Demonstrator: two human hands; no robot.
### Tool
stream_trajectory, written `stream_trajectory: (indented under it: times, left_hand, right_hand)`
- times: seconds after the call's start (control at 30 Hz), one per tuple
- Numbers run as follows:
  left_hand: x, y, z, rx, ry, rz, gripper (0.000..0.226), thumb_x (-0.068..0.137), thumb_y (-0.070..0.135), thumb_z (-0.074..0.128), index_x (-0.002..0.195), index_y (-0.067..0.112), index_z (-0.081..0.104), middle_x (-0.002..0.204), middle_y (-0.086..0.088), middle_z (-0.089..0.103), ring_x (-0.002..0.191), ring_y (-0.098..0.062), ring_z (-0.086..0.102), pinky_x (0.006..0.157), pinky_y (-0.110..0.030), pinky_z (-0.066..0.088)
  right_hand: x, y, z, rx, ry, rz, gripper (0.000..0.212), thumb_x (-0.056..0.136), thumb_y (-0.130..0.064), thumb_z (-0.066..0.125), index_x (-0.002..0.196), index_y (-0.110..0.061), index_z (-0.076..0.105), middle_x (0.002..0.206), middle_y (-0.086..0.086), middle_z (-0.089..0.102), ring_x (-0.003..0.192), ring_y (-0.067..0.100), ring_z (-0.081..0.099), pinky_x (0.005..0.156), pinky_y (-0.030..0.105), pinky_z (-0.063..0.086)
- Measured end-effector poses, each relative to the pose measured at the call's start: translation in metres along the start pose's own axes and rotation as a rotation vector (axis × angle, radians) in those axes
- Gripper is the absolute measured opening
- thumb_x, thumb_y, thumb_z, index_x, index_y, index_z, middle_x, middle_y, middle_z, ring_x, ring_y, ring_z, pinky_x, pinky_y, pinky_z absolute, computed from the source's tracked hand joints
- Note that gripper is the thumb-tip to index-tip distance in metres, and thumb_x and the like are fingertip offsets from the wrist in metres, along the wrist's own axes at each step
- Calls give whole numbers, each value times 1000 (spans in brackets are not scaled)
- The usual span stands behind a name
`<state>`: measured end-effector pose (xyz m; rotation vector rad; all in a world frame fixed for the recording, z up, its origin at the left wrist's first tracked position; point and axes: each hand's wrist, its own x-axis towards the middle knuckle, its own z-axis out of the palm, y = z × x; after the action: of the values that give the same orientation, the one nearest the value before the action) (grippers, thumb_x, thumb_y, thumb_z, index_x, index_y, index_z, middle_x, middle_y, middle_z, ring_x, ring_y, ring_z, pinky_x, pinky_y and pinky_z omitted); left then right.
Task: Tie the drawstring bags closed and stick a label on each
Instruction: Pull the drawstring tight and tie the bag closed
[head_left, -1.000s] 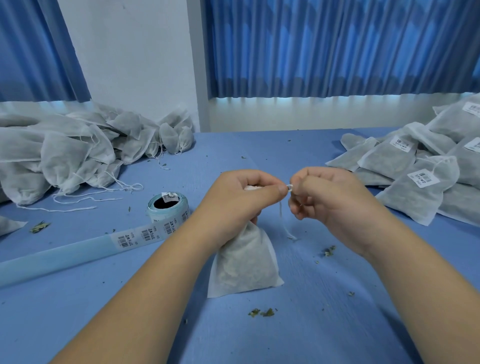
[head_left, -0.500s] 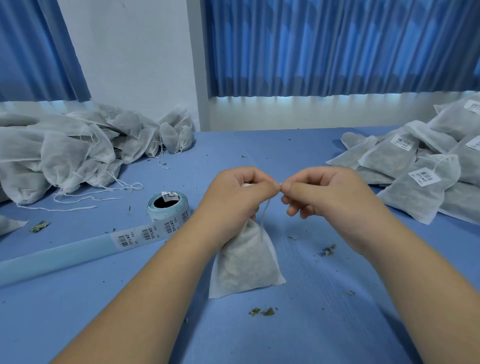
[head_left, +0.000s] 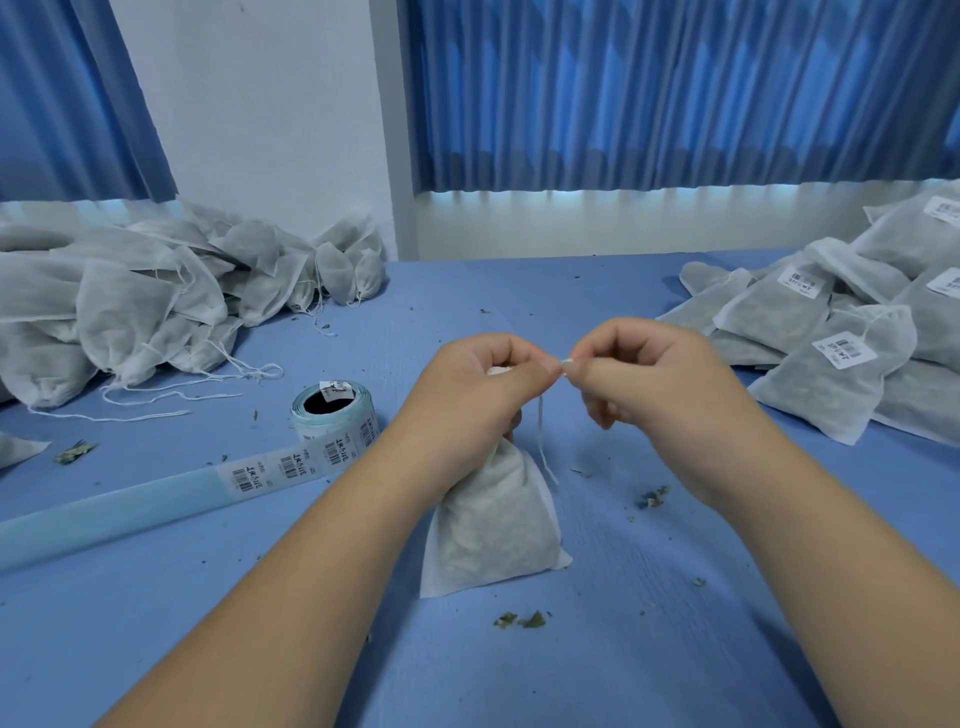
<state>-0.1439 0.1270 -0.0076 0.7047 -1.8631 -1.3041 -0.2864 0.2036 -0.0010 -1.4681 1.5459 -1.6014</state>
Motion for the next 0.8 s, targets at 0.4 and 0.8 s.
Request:
stream_trajectory:
  times: [0.4,0.8]
  left_hand:
    - [0,1,-5,-124,-2,36,19,88,23,69,70,23,67,54,7,42,47,-11,38,52,-25,39]
    - [7,-5,-7,162,140,150,23,93,23,65,71,27,61,47,22,48,44,2,41,48,-10,35]
  right_hand:
    - [0,-12,-6,764,-234,330,7,69,-17,57,64,-13,56,53,-6,19,39,8,22,38,20,22]
    - [-3,-12,-8,638,-329,299,17,68,-26,69,62,-14,58,52,-6,21,41,8,26,40,20,29]
